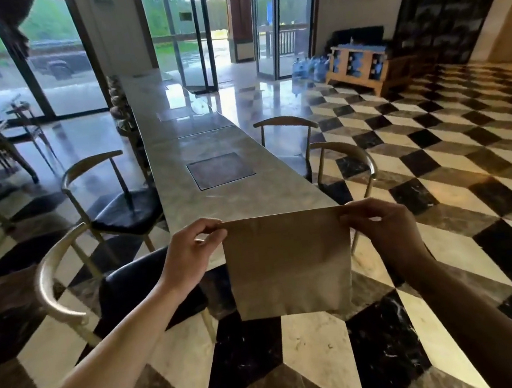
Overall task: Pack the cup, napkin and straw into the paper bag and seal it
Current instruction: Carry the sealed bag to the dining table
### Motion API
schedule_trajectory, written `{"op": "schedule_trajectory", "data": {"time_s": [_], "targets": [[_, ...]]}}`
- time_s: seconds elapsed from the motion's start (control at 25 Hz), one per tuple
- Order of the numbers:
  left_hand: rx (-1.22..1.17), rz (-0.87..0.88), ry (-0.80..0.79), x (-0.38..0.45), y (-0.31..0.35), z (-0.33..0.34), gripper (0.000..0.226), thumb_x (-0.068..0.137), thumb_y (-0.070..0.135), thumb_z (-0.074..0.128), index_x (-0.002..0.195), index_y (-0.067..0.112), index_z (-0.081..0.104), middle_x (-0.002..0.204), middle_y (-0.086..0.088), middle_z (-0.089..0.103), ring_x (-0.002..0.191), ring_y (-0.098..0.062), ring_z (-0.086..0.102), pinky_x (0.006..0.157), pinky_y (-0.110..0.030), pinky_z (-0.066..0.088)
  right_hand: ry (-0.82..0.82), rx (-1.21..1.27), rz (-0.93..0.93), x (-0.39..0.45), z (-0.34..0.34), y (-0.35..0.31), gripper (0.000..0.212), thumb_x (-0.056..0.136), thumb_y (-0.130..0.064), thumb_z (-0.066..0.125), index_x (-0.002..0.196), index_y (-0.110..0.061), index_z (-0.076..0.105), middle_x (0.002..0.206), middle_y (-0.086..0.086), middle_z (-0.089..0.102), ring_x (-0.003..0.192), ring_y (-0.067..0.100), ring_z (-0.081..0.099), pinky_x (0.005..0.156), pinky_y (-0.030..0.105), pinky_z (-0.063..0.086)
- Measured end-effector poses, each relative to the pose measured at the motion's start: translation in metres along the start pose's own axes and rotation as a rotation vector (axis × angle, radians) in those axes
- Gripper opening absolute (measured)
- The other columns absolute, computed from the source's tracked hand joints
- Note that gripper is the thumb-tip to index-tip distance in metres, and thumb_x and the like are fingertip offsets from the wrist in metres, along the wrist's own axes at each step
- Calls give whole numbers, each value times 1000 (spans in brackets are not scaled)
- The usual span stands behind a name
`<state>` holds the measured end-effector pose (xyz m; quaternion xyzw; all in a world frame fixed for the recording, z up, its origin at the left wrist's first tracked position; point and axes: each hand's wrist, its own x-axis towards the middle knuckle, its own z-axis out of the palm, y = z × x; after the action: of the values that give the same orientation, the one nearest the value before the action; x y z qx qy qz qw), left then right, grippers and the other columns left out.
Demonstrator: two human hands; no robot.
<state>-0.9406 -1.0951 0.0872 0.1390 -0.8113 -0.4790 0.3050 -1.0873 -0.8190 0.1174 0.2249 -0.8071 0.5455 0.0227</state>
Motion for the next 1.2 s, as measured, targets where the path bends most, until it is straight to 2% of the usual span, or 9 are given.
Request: {"op": "schedule_trajectory", "data": {"time_s": [0.12, 0.28, 0.4, 0.48, 0.6, 0.76, 0.88, 1.0, 1.2], "targets": [[-2, 2, 11, 46, -23, -1, 19, 84, 4, 71, 83, 23, 69, 80, 7, 69, 76, 6, 61, 70, -8, 45, 12, -13, 8, 48, 28, 7, 13, 84, -14, 70, 93, -23, 76, 87, -12, 73, 73, -6, 66, 65, 13, 48], [21, -7, 23, 105, -53, 2, 23, 85, 7, 71, 82, 29, 68, 77, 9, 70, 74, 7, 61, 69, -7, 44, -12, -4, -17, 111, 60, 22, 13, 84, -14, 70, 92, -23, 75, 88, -8, 74, 72, 2, 69, 58, 17, 53], [49, -8, 44, 148, -79, 9, 21, 84, 9, 72, 82, 29, 69, 80, 12, 69, 75, 5, 61, 72, -12, 47, -27, -28, -41, 159, 84, 42, 14, 82, -16, 73, 90, -27, 75, 88, -10, 74, 82, 4, 68, 75, 25, 56], [73, -6, 72, 172, -95, 15, 16, 84, 8, 72, 85, 25, 70, 84, 8, 70, 77, 3, 62, 71, -15, 49, -46, -25, -49, 192, 98, 54, 13, 82, -18, 73, 93, -25, 76, 89, -10, 74, 86, 6, 68, 83, 31, 54], [109, -22, 133, 208, -117, 26, 14, 83, 7, 73, 88, 20, 71, 90, -1, 69, 81, -1, 62, 69, -14, 50, -96, -28, -87, 242, 115, 69, 14, 82, -17, 73, 91, -28, 76, 87, -14, 73, 84, 3, 67, 82, 26, 52], [168, -33, 209, 255, -136, 40, 15, 83, 9, 73, 88, 22, 70, 91, -2, 69, 83, -2, 63, 69, -12, 51, -168, 5, -170, 315, 135, 87, 27, 79, -13, 76, 82, -40, 71, 81, -22, 73, 79, 0, 68, 76, 17, 51], [211, -60, 257, 289, -144, 51, 14, 83, 9, 73, 91, 20, 70, 91, -1, 69, 86, -3, 63, 69, -8, 47, -229, 47, -183, 364, 148, 102, 23, 78, -10, 76, 86, -32, 74, 83, -14, 75, 83, 5, 70, 79, 17, 53], [216, -82, 282, 316, -159, 60, 15, 82, 7, 73, 92, 17, 71, 92, -5, 69, 86, -9, 64, 70, -11, 50, -280, 81, -202, 406, 163, 114, 22, 77, -8, 77, 86, -28, 75, 83, -12, 75, 83, 8, 70, 80, 24, 53], [274, -118, 317, 349, -189, 66, 15, 81, 7, 74, 95, 14, 74, 92, -5, 70, 84, -10, 66, 73, -15, 53, -337, 94, -207, 455, 194, 133, 27, 75, -7, 78, 82, -33, 73, 84, -13, 74, 76, 3, 68, 75, 15, 51]]}}
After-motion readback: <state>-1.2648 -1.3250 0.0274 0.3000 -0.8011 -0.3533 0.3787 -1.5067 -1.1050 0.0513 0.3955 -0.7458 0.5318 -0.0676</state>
